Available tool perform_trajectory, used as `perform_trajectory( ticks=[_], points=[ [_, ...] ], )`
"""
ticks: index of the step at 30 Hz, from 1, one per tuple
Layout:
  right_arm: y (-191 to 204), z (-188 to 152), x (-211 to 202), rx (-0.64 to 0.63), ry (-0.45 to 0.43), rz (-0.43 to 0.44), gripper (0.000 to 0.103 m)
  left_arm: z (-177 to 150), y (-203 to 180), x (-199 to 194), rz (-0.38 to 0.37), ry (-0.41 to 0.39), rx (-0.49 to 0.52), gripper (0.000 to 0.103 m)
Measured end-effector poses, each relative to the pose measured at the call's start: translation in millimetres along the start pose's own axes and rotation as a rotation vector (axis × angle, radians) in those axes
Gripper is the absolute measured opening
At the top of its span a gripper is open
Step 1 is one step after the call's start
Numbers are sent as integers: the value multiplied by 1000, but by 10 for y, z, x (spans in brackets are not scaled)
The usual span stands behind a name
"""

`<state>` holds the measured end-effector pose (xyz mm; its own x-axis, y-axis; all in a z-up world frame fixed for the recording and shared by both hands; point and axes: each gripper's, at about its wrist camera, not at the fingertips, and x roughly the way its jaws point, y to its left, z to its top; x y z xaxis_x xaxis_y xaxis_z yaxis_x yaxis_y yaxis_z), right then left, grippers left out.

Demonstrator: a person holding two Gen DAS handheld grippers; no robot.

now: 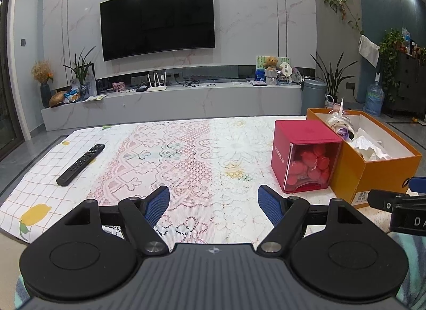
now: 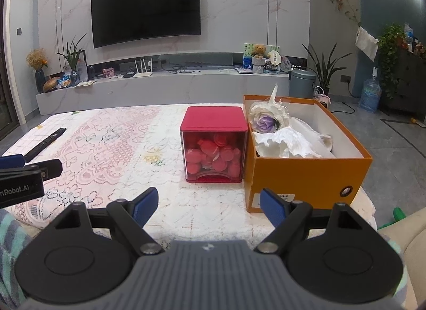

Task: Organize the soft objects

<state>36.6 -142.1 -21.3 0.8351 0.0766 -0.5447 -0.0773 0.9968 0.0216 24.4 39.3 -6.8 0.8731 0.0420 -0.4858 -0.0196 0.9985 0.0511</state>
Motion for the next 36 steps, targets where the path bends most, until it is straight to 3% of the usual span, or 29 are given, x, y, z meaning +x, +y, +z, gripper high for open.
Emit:
perform_trajectory(
  ticks=[36],
  points=[
    [11, -12, 2, 4, 6, 6, 82, 5, -61, -7, -10, 9, 8, 89]
  ],
)
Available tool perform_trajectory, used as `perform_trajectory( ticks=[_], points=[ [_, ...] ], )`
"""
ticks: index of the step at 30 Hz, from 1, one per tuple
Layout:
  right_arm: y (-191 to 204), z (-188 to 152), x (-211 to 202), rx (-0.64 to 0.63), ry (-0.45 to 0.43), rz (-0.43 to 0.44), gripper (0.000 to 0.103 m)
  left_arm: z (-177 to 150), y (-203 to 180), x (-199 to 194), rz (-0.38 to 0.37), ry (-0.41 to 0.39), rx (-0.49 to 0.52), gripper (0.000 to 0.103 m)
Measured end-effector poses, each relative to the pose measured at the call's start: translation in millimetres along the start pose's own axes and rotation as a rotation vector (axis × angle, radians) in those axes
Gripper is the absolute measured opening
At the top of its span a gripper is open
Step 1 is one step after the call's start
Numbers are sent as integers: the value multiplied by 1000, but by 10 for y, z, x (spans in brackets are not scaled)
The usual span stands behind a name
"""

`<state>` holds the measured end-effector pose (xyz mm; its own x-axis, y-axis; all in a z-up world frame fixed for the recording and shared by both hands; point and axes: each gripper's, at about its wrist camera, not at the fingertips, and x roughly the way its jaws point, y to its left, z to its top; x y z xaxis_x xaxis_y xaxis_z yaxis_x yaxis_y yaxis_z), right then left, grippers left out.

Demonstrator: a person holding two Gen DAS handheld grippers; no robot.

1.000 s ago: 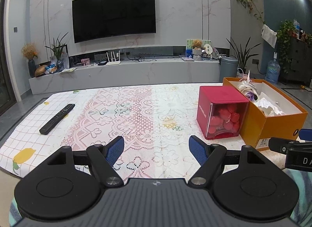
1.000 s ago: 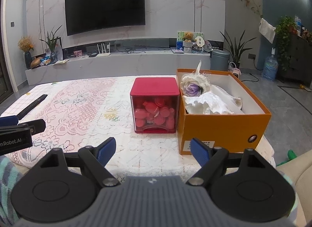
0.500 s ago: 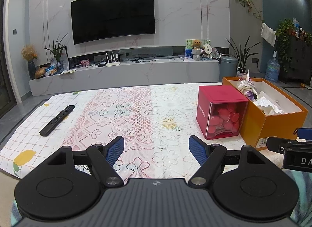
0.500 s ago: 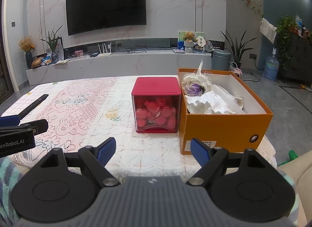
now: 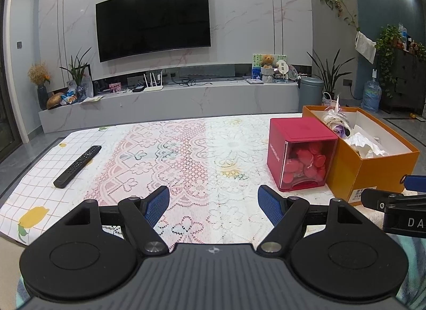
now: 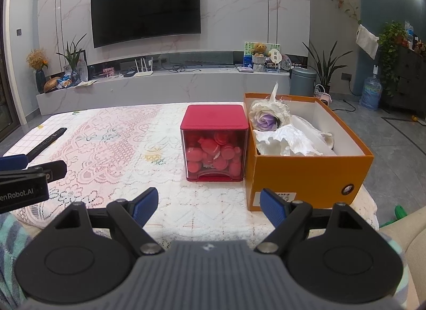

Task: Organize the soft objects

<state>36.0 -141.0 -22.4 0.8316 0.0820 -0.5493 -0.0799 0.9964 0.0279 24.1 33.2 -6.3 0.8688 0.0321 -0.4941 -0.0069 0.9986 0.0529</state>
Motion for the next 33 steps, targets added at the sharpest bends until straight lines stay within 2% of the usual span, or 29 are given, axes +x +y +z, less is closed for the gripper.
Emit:
perform_trajectory(
  ticks=[33],
  points=[
    [3, -17, 15, 3, 7, 4, 83, -9, 44, 15, 8, 5, 1, 89]
  ],
)
